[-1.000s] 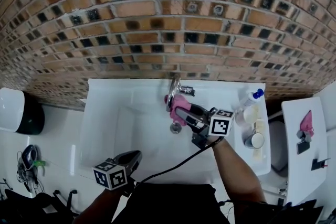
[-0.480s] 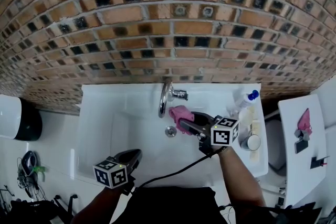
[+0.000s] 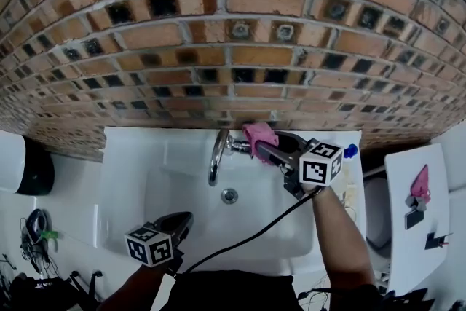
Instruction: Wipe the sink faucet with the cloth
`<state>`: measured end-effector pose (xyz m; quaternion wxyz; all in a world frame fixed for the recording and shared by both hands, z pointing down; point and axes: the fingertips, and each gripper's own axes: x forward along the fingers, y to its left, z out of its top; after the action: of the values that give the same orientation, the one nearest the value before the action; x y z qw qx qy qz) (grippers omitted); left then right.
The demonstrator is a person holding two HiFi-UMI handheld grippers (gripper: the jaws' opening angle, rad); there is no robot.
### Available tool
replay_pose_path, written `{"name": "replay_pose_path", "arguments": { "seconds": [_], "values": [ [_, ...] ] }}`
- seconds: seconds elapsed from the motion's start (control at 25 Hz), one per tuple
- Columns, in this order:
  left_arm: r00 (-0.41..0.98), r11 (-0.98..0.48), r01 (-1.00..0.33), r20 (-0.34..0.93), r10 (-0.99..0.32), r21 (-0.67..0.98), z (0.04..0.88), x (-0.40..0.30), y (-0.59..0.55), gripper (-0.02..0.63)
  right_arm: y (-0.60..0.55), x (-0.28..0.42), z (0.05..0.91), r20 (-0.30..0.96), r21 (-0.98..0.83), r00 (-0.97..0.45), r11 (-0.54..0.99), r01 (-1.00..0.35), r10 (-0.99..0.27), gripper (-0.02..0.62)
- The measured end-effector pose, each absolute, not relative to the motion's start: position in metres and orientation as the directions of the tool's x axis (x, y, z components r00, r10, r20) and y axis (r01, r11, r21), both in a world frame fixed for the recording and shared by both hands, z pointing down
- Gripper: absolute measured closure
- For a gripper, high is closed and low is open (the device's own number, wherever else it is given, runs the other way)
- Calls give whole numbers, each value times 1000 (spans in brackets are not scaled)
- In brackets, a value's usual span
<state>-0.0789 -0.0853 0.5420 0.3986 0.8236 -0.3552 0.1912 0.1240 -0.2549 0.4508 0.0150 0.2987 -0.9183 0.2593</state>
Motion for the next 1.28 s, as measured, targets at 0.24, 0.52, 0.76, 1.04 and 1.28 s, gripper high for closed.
{"name": "replay_pose_path", "arguments": {
  "seconds": [0.24,0.52,0.76,1.04,1.28],
  "values": [
    [659,-410,-752,610,-440,517,545,-78,-100,600,-302,103,495,268,-454,-854,723,-520,-445,437],
    [651,-380,-759,626,-429,529,555,-79,-111,600,-311,68,511,217,-565,-924,731,-383,-316,437],
    [660,-382,-751,631,-408,539,562,-75,-114,600,-311,61,502,129,-654,-952,698,-291,-277,437],
    [687,-401,-727,610,-395,558,560,-70,-108,600,-307,61,473,102,-640,-966,728,-247,-238,437],
    [702,-427,-712,588,-403,557,555,-71,-104,600,-300,59,449,219,-527,-950,793,-307,-222,439]
  ]
}}
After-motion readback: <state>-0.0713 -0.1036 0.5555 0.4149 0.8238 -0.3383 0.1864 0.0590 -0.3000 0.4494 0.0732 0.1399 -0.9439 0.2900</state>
